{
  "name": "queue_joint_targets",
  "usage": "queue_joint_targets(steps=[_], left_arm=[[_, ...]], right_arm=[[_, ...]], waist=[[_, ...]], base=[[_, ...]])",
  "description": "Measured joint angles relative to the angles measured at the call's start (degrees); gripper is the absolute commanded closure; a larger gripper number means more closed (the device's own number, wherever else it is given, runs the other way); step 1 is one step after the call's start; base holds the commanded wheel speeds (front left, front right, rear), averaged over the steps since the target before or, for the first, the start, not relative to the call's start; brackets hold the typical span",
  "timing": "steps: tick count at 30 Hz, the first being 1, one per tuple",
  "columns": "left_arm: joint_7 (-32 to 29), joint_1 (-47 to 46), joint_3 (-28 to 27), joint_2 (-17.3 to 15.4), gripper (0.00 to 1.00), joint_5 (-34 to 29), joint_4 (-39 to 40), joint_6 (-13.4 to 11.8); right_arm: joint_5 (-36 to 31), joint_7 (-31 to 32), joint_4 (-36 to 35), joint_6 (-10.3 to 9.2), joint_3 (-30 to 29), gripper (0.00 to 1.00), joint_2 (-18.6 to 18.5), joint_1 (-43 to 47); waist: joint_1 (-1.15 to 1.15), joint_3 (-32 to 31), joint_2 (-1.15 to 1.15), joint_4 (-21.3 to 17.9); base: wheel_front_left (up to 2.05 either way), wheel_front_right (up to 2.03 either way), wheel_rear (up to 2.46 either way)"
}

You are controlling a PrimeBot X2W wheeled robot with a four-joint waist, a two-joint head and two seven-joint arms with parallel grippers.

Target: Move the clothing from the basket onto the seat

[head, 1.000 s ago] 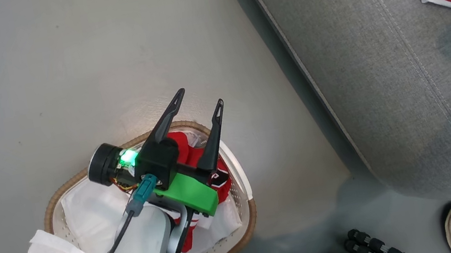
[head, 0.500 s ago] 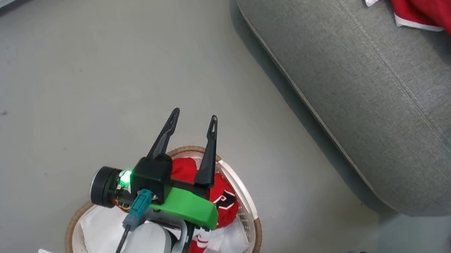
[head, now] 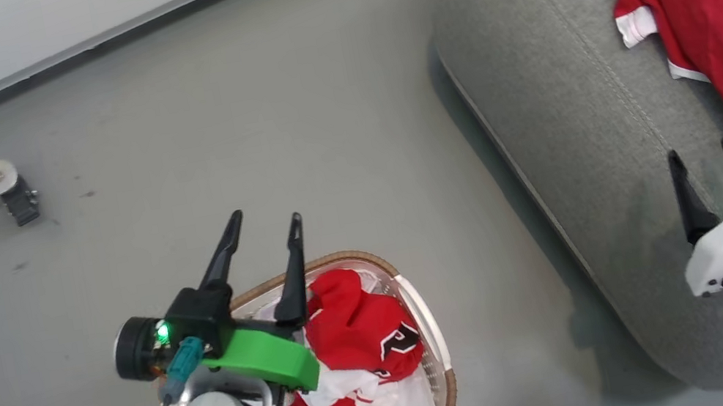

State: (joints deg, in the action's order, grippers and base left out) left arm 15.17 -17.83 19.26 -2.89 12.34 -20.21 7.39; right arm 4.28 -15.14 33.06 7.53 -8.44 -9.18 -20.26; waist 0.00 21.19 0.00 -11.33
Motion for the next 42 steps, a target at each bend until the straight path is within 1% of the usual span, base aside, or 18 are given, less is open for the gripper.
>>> queue_joint_targets(steps=[2, 6, 11, 15, 19, 29, 34, 38, 42], left_arm=[[0.0, 0.9, -1.5, 0.0, 0.00, 0.2, 0.6, -0.2], [0.0, 1.9, -4.3, 0.0, 0.00, 1.1, 1.5, -1.4], [0.0, 2.9, -8.5, 0.0, 0.00, 1.0, 1.7, -2.9], [0.0, 4.7, -11.5, 0.0, 0.00, 0.4, 1.9, -3.7], [0.0, 6.8, -13.5, 0.1, 0.00, -0.1, 2.5, -4.0], [0.0, 12.4, -15.1, 0.1, 0.00, 0.1, 3.4, -4.4], [0.0, 14.5, -15.3, 0.1, 0.00, 0.1, 3.5, -4.3], [0.0, 16.3, -14.9, 0.1, 0.00, 0.7, 3.4, -3.3], [0.0, 18.0, -14.7, 0.1, 0.00, 0.9, 3.1, -3.1]], right_arm=[[0.8, 0.0, -2.1, 0.00, 1.3, 0.00, 0.9, 0.0], [2.3, 0.0, -6.1, -0.01, 3.6, 0.00, 2.3, -0.1], [3.2, 0.0, -9.3, 0.00, 5.8, 0.00, 3.0, -0.3], [3.5, 0.0, -11.3, 0.00, 6.3, 0.00, 3.5, 0.0], [4.4, 0.0, -12.2, -0.01, 5.0, 0.00, 4.1, 2.2], [4.7, 0.0, -13.1, -0.01, 4.0, 0.00, 5.3, 7.2], [5.0, 0.0, -13.1, -0.01, 4.0, 0.00, 5.8, 9.6], [5.9, 0.0, -12.6, -0.01, 3.9, 0.00, 6.0, 11.6], [6.4, 0.0, -12.2, -0.01, 4.0, 0.00, 6.2, 13.6]], waist=[[0.00, -0.7, 0.00, 1.1], [0.00, -2.0, 0.00, 3.1], [0.00, -3.6, 0.00, 5.8], [0.00, -5.3, 0.00, 7.9], [0.00, -7.2, 0.00, 9.7], [0.00, -12.4, 0.00, 12.7], [0.00, -14.9, 0.00, 13.2], [0.00, -16.6, 0.00, 13.3], [0.00, -18.2, 0.00, 13.2]], base=[[0.00, 0.00, 0.00], [0.00, 0.00, 0.00], [0.00, 0.00, 0.00], [0.00, 0.00, 0.00], [0.00, 0.00, 0.00], [0.00, 0.00, 0.00], [0.00, 0.00, 0.00], [0.00, 0.00, 0.00], [0.00, 0.00, 0.00]])
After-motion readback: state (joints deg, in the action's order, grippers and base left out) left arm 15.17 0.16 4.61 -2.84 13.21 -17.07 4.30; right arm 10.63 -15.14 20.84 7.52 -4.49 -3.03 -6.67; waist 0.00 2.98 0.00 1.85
